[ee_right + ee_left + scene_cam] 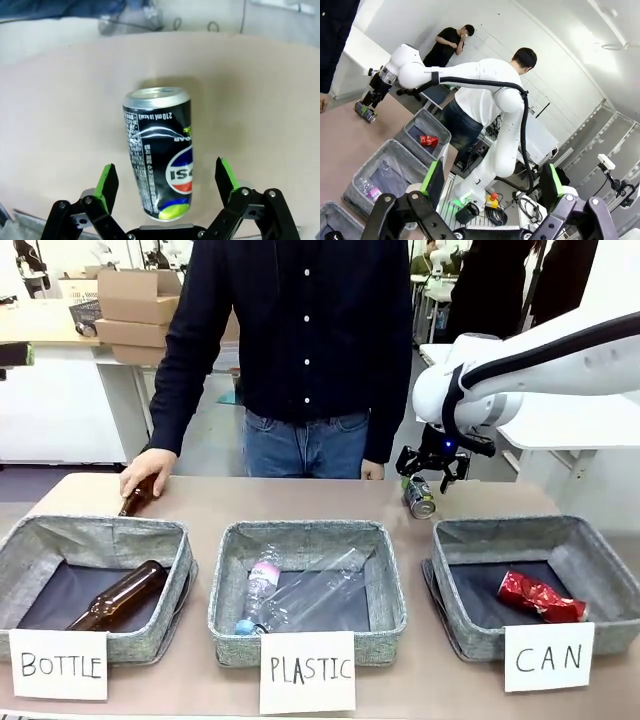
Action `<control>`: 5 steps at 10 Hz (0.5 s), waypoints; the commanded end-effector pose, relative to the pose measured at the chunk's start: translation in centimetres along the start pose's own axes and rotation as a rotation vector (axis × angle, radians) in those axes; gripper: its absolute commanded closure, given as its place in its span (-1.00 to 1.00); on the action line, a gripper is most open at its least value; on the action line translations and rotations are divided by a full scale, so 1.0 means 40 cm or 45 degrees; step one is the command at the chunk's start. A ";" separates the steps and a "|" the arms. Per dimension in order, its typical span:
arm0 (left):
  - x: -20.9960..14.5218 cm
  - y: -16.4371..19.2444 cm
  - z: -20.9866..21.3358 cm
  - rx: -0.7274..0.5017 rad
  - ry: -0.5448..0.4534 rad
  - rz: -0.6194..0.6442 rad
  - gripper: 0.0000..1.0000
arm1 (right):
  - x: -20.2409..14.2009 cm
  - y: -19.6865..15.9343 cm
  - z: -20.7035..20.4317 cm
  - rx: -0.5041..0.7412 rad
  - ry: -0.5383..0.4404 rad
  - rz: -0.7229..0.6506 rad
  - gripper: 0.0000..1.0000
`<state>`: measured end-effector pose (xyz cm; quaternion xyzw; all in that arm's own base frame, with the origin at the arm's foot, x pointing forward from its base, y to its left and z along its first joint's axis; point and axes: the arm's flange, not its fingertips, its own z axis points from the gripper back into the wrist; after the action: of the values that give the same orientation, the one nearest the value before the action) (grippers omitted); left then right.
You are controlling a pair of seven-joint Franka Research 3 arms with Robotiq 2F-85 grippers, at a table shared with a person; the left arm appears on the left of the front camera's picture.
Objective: Sort the can waste into the basket.
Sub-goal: Pick up the can waste from the table and place it in the right Fabric basket.
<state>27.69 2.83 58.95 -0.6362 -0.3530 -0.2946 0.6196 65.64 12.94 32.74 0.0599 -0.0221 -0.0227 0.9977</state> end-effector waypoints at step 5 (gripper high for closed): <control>0.005 -0.007 -0.007 -0.018 -0.023 -0.009 -1.00 | 0.037 0.045 -0.034 -0.124 0.060 -0.071 -0.60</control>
<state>27.68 2.83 58.95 -0.6362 -0.3530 -0.2947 0.6195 66.21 14.34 31.56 0.0432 -0.0027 -0.0378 0.9983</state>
